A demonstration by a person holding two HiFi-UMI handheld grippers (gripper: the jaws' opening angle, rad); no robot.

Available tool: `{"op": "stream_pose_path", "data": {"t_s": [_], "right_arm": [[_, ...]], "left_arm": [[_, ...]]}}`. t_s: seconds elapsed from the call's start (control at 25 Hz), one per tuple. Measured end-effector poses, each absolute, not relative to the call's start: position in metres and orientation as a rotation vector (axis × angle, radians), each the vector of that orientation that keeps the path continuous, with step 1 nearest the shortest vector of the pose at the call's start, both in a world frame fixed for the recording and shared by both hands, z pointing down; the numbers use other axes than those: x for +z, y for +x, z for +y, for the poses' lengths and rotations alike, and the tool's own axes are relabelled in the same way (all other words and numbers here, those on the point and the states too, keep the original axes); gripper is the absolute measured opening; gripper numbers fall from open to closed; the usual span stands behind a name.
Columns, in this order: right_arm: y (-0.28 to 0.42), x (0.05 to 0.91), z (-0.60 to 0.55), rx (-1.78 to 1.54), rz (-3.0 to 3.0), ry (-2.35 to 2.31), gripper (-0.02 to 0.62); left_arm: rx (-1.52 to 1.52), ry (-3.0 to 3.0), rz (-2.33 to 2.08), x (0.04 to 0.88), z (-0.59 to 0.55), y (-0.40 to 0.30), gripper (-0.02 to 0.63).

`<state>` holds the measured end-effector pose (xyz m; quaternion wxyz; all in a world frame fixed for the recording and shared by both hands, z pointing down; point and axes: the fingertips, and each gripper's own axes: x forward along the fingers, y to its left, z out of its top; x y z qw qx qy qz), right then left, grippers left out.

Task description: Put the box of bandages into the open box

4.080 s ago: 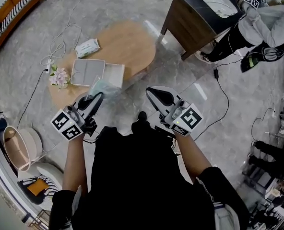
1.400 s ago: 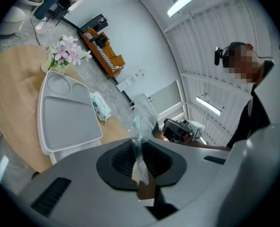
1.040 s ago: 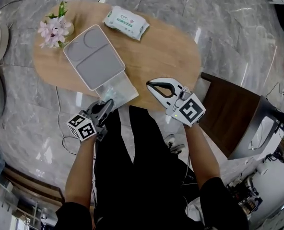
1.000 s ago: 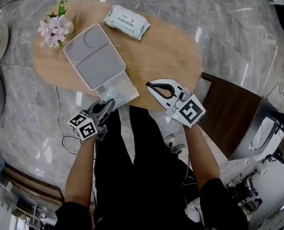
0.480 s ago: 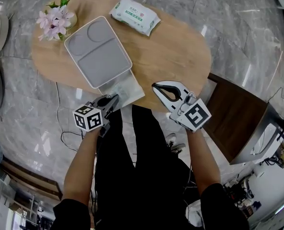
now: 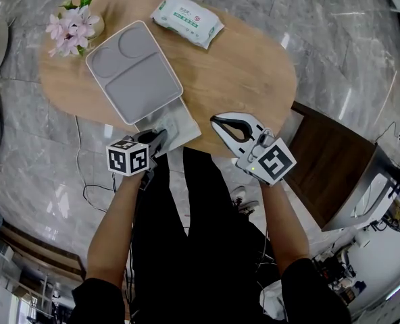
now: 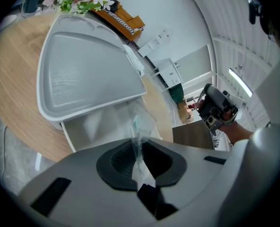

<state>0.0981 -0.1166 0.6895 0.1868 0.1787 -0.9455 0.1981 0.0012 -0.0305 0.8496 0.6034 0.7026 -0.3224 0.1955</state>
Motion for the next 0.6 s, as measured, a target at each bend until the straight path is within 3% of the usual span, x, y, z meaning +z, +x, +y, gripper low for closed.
{"op": "stream_pose_path", "data": {"t_s": [0.44,0.6], "right_arm": [[0.104,0.690,-0.119,0.562,-2.662,0.512,0.011],[0.104,0.690,-0.118,0.565,-2.667,0.510,0.011]], "left_arm": [[0.517,1.554,-0.741,0.866,-0.041,0.017,0.041],[0.579,1.539,-0.765,0.869,-0.039,0.017,0.088]]}}
